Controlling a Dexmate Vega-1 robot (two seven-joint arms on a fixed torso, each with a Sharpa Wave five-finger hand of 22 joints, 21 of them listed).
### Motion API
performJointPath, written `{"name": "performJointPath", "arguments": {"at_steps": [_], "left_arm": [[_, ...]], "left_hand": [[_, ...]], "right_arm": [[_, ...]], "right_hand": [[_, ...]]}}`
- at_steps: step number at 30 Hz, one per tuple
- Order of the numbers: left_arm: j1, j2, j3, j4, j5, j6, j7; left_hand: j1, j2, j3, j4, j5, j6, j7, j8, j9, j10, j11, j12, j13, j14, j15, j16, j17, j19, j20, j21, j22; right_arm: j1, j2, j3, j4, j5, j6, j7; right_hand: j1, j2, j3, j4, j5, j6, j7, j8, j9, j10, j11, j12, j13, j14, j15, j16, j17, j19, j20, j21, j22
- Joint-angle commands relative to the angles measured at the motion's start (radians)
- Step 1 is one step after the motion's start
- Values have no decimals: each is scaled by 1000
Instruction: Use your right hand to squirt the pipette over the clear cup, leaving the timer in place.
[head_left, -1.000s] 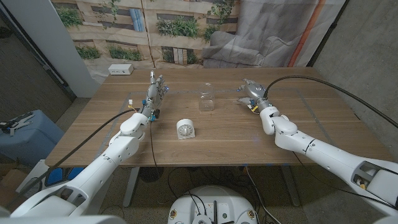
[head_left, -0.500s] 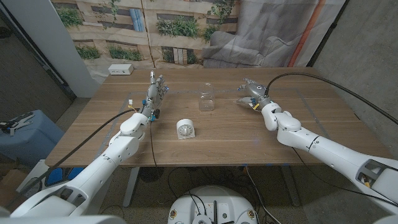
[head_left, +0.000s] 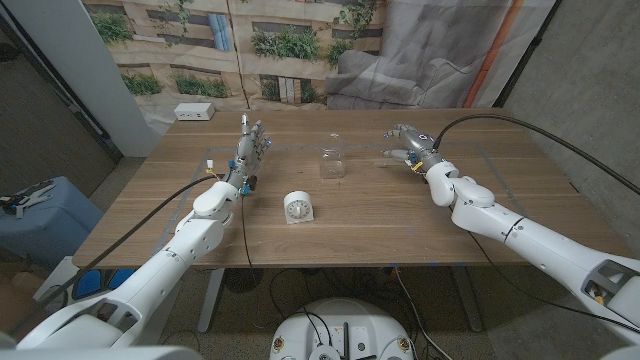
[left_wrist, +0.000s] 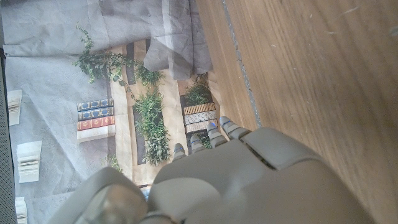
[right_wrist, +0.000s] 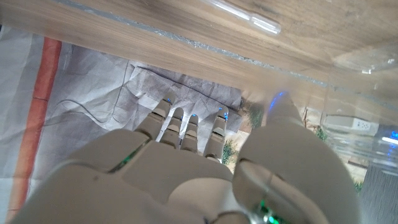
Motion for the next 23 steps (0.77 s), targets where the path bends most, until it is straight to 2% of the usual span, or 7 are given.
{"name": "performJointPath", "arguments": {"at_steps": [1,5,15,21,23], "left_arm": [[0,0,0,0,0,0,0],[0,0,0,0,0,0,0],[0,1,0,0,0,0,0],[0,1,0,0,0,0,0],[0,0,0,0,0,0,0]], "left_hand": [[-1,45,-4,0,6,-4,-6,6,2,-2,0,5,6,-7,-114,6,1,-5,-92,6,2],[-1,45,-4,0,6,-4,-6,6,2,-2,-2,4,6,-7,-114,6,1,-5,-92,6,2],[-2,45,-4,1,5,-4,-6,6,2,-3,-1,4,6,-9,-114,5,1,-6,-92,5,2],[-2,45,-4,1,5,-4,-6,6,2,0,-1,5,6,-9,-114,5,1,-5,-91,6,2],[-2,45,-4,1,5,-4,-6,6,2,-1,0,5,6,-8,-114,6,1,-5,-92,6,2]], "right_arm": [[-56,14,102,-14,188,78,-42],[-71,22,133,-9,257,115,-51],[-114,36,199,-35,399,159,-66],[-124,52,222,-36,449,172,-87],[-124,48,219,-35,465,165,-69]], "right_hand": [[-29,2,-2,11,6,-28,5,-15,-2,21,0,8,2,-9,2,-5,1,-8,-13,-2,2],[-48,7,-5,14,9,-47,18,-26,-7,38,0,12,0,-1,-9,-4,-2,-3,-21,1,1],[-78,10,-10,17,12,-101,27,-50,-17,43,-4,9,-4,-6,-17,-12,-8,-2,-45,0,-1],[-95,12,-14,19,13,-115,31,-54,-22,53,-12,10,-8,-7,-31,-16,-13,2,-65,1,-1],[-99,13,-14,20,14,-116,31,-54,-24,55,-15,10,-9,-4,-34,-15,-15,3,-65,1,-2]]}}
